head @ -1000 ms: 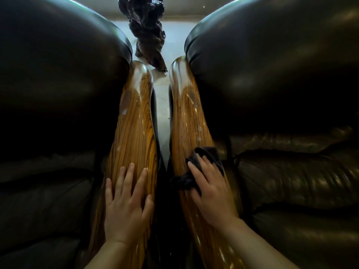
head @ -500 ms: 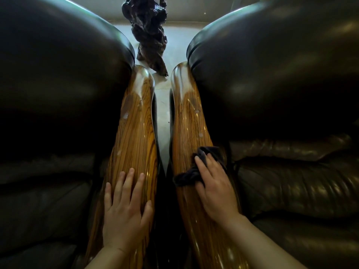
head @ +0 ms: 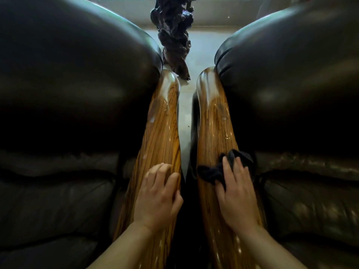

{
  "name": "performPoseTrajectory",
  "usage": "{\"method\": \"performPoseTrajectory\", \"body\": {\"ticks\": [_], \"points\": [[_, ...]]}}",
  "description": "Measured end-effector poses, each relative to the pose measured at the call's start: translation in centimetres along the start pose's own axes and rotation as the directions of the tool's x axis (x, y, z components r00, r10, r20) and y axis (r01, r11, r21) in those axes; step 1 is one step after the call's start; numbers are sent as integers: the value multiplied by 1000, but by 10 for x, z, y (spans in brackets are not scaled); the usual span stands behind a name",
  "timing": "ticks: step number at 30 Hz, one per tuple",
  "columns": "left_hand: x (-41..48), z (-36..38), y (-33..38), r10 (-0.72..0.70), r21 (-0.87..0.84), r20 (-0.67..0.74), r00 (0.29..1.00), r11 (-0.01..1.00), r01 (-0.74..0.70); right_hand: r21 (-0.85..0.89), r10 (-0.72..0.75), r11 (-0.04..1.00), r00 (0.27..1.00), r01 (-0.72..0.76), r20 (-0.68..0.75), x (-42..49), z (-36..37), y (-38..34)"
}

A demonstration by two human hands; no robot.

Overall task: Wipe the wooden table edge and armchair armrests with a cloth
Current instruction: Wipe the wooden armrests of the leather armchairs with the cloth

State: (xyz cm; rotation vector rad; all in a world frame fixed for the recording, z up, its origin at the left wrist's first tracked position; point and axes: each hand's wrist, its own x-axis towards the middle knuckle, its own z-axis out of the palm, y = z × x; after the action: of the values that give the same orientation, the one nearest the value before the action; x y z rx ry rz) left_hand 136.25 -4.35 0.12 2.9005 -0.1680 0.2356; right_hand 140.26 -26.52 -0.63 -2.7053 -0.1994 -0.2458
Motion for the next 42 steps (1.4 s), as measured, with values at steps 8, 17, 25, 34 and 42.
{"method": "performPoseTrajectory", "body": {"ticks": [8, 17, 25, 34, 42], "points": [[3, -1, -1, -34, -58, 2, 999, 998, 34, 58, 132, 989, 990, -135, 52, 58, -7, 0], [7, -7, 2, -79, -72, 46, 996, 994, 83, 25, -140, 990, 986, 138, 88, 13, -11, 14], [6, -5, 2, -69, -35, 48, 996, 997, 71, 1, 39, 999, 998, -39, 52, 63, -2, -3], [6, -5, 0, -55, -49, 61, 997, 997, 58, 87, -64, 995, 992, 54, 113, 56, -11, 17], [8, -6, -1, -56, -71, 86, 995, 996, 63, 120, 20, 992, 996, -30, 88, 103, -6, -19]]}}
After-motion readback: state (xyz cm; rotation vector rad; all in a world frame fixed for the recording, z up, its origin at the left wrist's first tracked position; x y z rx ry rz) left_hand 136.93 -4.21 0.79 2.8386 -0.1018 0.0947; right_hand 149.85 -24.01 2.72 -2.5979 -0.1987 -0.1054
